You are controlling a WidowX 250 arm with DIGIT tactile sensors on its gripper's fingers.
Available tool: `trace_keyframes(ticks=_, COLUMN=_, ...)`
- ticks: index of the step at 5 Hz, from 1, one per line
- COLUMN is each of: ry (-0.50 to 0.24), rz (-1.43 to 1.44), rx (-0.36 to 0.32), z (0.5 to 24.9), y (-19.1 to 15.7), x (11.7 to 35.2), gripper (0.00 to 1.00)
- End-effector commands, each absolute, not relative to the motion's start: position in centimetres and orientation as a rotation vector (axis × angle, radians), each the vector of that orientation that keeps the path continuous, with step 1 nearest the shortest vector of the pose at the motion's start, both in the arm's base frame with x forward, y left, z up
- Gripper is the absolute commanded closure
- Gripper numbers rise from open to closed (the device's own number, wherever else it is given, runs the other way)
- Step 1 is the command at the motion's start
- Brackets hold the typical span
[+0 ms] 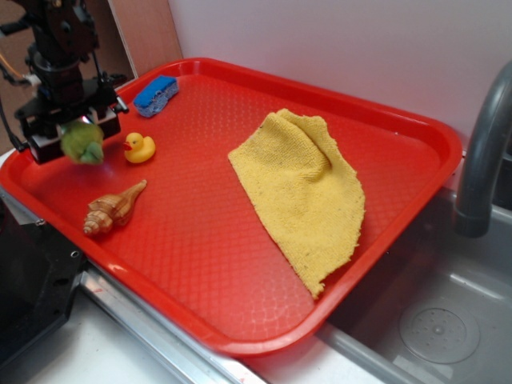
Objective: Grab the green animal.
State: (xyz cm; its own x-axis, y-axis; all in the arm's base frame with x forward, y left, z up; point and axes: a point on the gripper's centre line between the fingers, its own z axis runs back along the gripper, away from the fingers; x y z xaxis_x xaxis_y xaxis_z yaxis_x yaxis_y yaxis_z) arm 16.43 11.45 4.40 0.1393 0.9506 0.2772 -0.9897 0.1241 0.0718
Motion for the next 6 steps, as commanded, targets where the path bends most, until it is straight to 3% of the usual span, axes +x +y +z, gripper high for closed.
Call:
trace_keyframes(ticks=1, ry=-0.133, rz=0.944, rx=0.039, z=11.8, y=7.5, x=18.7, gripper=1.00)
trace_keyframes(ticks=3, ry=-0.109, rz=0.452, rx=-0.187, z=16.9, y=0.6, x=18.7, gripper=1.00)
trace_keyframes(ticks=4, ry=-0.121, rz=0.211, rx=-0.187, z=18.6, y=-1.2, x=17.4, gripper=1.00)
trace_keyframes(ticks=5, ry=-0.166, rz=0.158, rx=-0.156, z=19.1, y=-2.3, x=16.3, gripper=1.00)
trace_keyframes(ticks=6, ry=-0.152, rz=0.202, rx=-0.127, z=19.1, y=-1.7, x=16.4, gripper=1.00)
